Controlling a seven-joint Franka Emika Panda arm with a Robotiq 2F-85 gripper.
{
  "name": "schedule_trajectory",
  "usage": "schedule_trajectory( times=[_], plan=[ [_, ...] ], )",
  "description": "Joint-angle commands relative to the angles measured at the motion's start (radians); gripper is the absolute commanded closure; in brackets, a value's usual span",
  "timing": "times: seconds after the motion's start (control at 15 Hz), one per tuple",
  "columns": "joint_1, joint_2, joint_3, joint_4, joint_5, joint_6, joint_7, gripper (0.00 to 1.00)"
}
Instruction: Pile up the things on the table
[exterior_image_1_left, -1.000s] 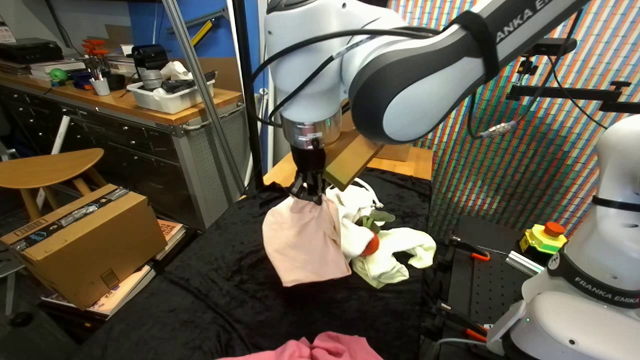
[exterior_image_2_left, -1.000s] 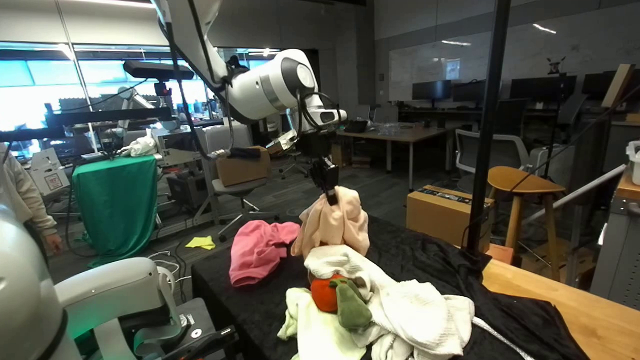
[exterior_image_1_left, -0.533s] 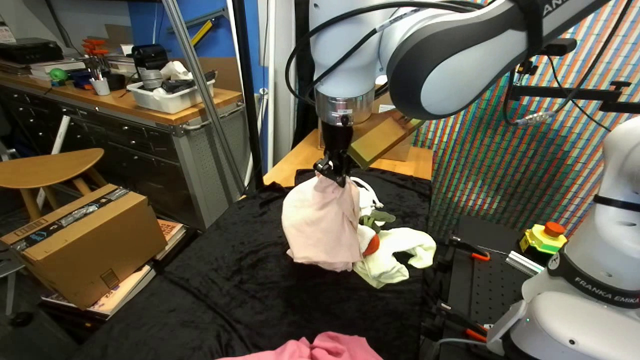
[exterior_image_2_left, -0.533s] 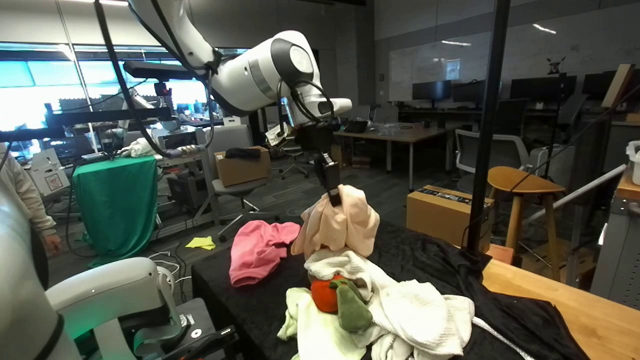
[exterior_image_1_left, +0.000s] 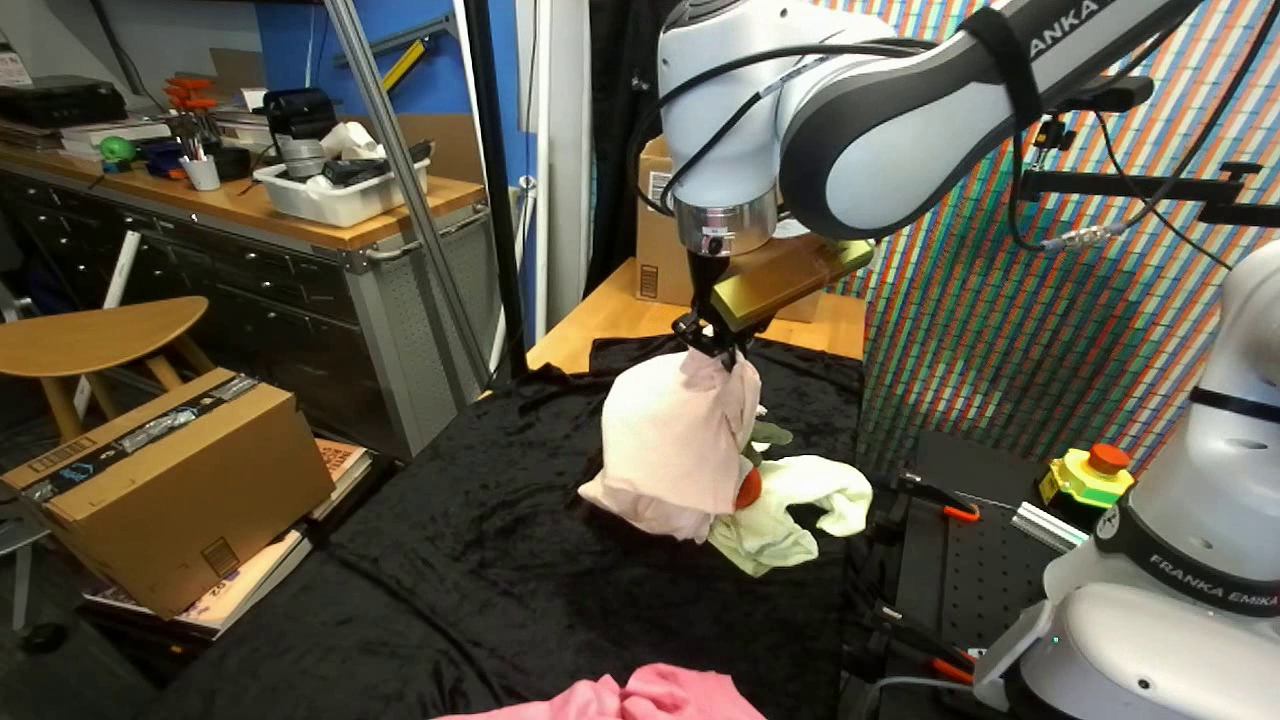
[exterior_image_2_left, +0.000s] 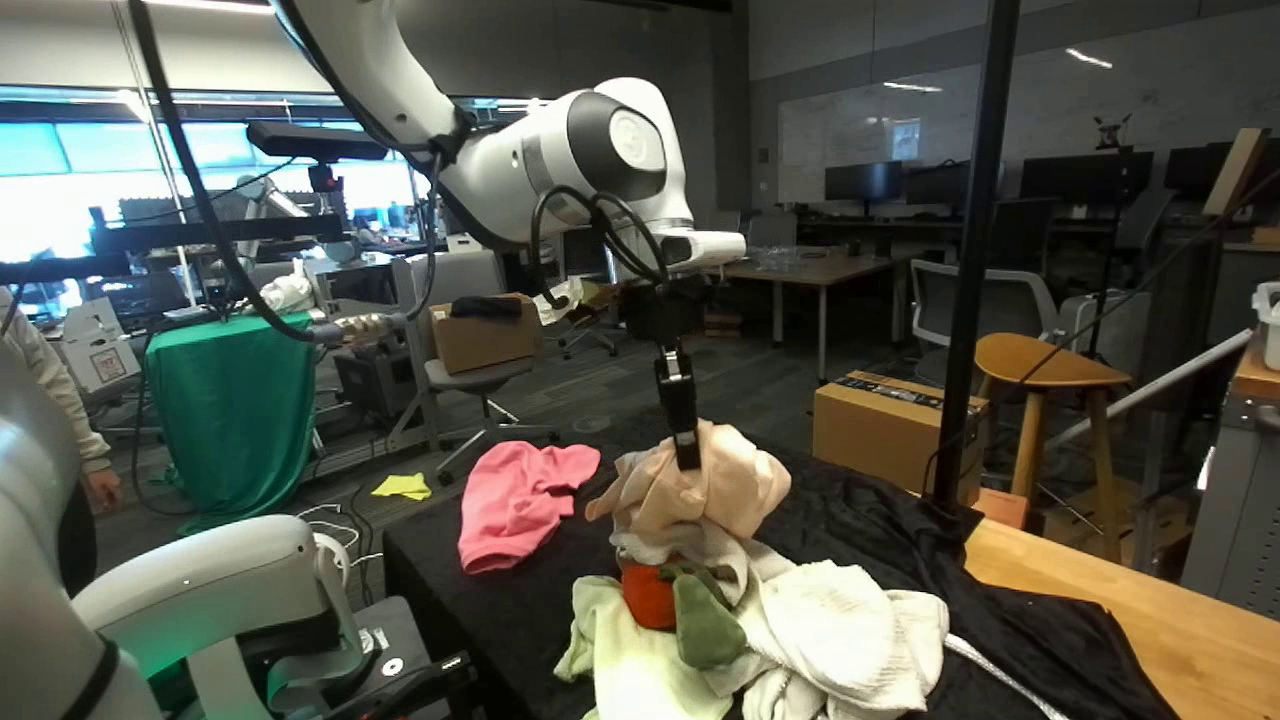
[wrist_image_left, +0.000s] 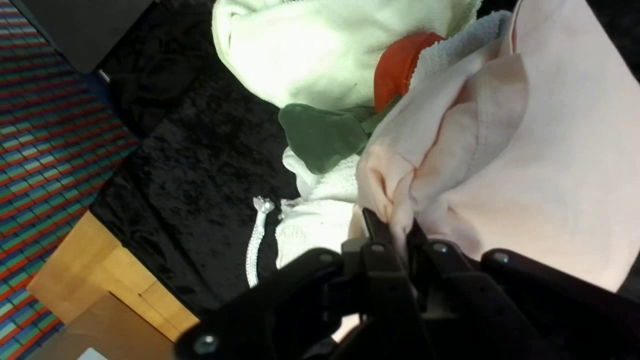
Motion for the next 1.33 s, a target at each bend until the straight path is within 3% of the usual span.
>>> schedule_trajectory(
  times=[0.0,0.4,1.13,1.2,1.27],
  plan=[
    [-0.03,-0.006,0.004,-0.035,0.031,-0.03,0.066,0.91],
    [-0.034,0.073,0.0,-0.06,0.095,-0.079,0.075,0.91],
    [-0.028,0.25,-0.051,-0.007,0.188,-0.12,0.094,0.91],
    [-0.027,0.256,-0.057,0.0,0.193,-0.121,0.096,0.89],
    [-0.026,0.252,-0.06,0.004,0.199,-0.122,0.094,0.69]
  ],
)
